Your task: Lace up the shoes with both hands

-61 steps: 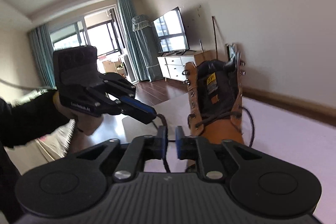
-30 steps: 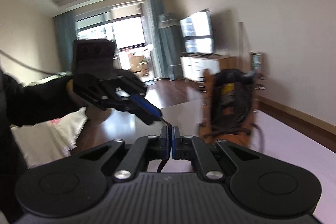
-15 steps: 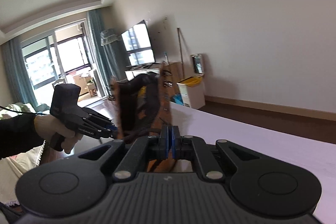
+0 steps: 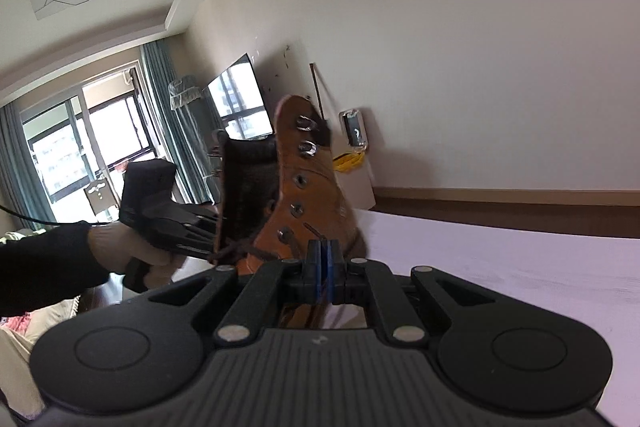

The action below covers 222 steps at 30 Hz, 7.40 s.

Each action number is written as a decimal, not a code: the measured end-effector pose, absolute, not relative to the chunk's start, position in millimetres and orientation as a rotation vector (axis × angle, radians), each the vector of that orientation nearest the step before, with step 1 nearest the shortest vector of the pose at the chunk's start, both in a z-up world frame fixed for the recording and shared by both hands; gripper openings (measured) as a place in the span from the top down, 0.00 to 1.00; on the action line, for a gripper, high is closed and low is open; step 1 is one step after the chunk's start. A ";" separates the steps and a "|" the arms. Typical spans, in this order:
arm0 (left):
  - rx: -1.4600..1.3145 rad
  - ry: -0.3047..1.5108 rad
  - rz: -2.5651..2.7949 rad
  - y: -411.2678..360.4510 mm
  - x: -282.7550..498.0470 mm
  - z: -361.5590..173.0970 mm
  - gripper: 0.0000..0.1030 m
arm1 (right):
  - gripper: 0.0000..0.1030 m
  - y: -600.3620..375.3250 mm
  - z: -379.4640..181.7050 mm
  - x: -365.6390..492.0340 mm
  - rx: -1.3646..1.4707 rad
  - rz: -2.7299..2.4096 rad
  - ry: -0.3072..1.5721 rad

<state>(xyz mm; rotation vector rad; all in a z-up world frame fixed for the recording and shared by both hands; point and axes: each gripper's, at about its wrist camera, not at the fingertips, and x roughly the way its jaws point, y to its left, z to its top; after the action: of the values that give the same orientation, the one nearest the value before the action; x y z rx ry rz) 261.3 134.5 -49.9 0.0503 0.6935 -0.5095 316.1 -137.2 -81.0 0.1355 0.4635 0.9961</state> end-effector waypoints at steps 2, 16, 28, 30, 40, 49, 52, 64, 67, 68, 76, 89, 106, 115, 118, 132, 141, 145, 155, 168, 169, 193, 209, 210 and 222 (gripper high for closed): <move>0.057 0.688 -0.522 129.1 264.7 -49.1 0.98 | 0.96 -139.8 -75.9 308.1 0.126 0.976 0.458; -0.062 0.593 -0.392 158.1 185.8 -8.7 0.43 | 0.96 -75.5 -39.6 274.3 0.005 0.958 0.472; -0.159 0.450 -0.229 116.8 146.4 21.1 0.33 | 0.96 -61.1 -32.0 271.7 0.002 0.879 0.461; -0.160 0.466 -0.196 109.2 152.1 16.6 0.42 | 0.96 -60.8 -31.0 270.8 0.007 0.866 0.464; -0.133 0.501 -0.060 77.1 163.3 -9.2 0.68 | 0.96 -54.1 -35.4 276.9 0.006 0.858 0.476; -0.391 0.524 -0.180 115.5 174.0 -14.8 0.78 | 0.96 -29.8 -34.9 297.0 -0.054 0.909 0.530; -0.425 0.518 -0.201 121.6 173.7 -17.7 0.82 | 0.96 -21.7 -37.8 304.3 -0.074 0.927 0.561; -0.439 0.486 -0.242 123.4 172.2 -21.3 0.77 | 0.96 -27.1 -42.4 328.8 0.002 0.973 0.633; -0.455 0.478 -0.255 124.5 169.9 -21.0 0.75 | 0.96 -41.1 -39.7 325.9 0.031 0.967 0.608; -0.447 0.473 -0.254 123.2 168.6 -19.8 0.75 | 0.96 -42.3 -38.8 324.7 0.030 0.964 0.609; -0.280 0.465 -0.209 92.7 164.1 -10.5 0.68 | 0.96 -46.7 -39.7 327.4 0.045 0.950 0.618; -0.290 0.472 -0.155 101.5 163.2 -10.9 0.82 | 0.96 -30.7 -44.8 326.9 -0.022 0.967 0.640; -0.383 0.465 -0.221 124.2 162.3 -15.5 0.82 | 0.96 2.3 -51.2 340.7 -0.165 1.094 0.720; -0.385 0.463 -0.238 129.2 160.7 -16.4 0.80 | 0.96 5.2 -48.3 340.4 -0.157 1.122 0.728; -0.378 0.465 -0.254 128.6 160.7 -16.1 0.80 | 0.96 9.8 -46.0 338.2 -0.186 1.104 0.738; -0.352 0.451 -0.370 171.3 162.5 -2.9 0.80 | 0.96 15.4 -45.6 333.3 -0.249 1.124 0.721; -0.212 0.451 -0.500 165.1 180.7 -11.7 0.80 | 0.96 25.2 -50.4 330.2 -0.259 1.130 0.721; -0.203 0.447 -0.562 170.5 186.5 -16.6 0.80 | 0.96 24.9 -51.7 326.3 -0.266 1.134 0.718; -0.220 0.427 -0.681 176.0 190.1 -22.0 0.99 | 0.96 18.2 -50.8 322.9 -0.267 1.115 0.719; -0.261 0.319 -0.364 247.8 141.0 6.6 0.99 | 0.86 -52.2 -25.6 289.9 -0.112 0.974 0.571; -0.261 0.310 -0.340 253.7 135.8 9.3 0.99 | 0.86 -57.8 -25.1 286.2 -0.108 0.964 0.574; -0.248 0.447 0.240 362.1 49.8 0.8 0.94 | 0.82 -53.0 -39.8 248.1 -0.134 0.967 0.609; -0.327 0.491 0.111 329.7 7.9 -13.3 0.60 | 0.66 123.7 -76.4 225.7 -0.528 1.341 0.576; -0.331 0.490 0.105 326.4 5.5 -15.6 0.59 | 0.66 137.2 -80.0 226.1 -0.552 1.357 0.575; -0.377 0.465 0.073 321.1 -13.2 -29.6 0.55 | 0.68 211.2 -123.4 261.2 -0.614 1.398 0.695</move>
<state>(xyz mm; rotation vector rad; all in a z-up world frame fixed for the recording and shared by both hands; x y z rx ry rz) -13.2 321.1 -29.6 -0.3767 0.4654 0.0735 261.2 211.2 -123.4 -0.6144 0.6952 1.3980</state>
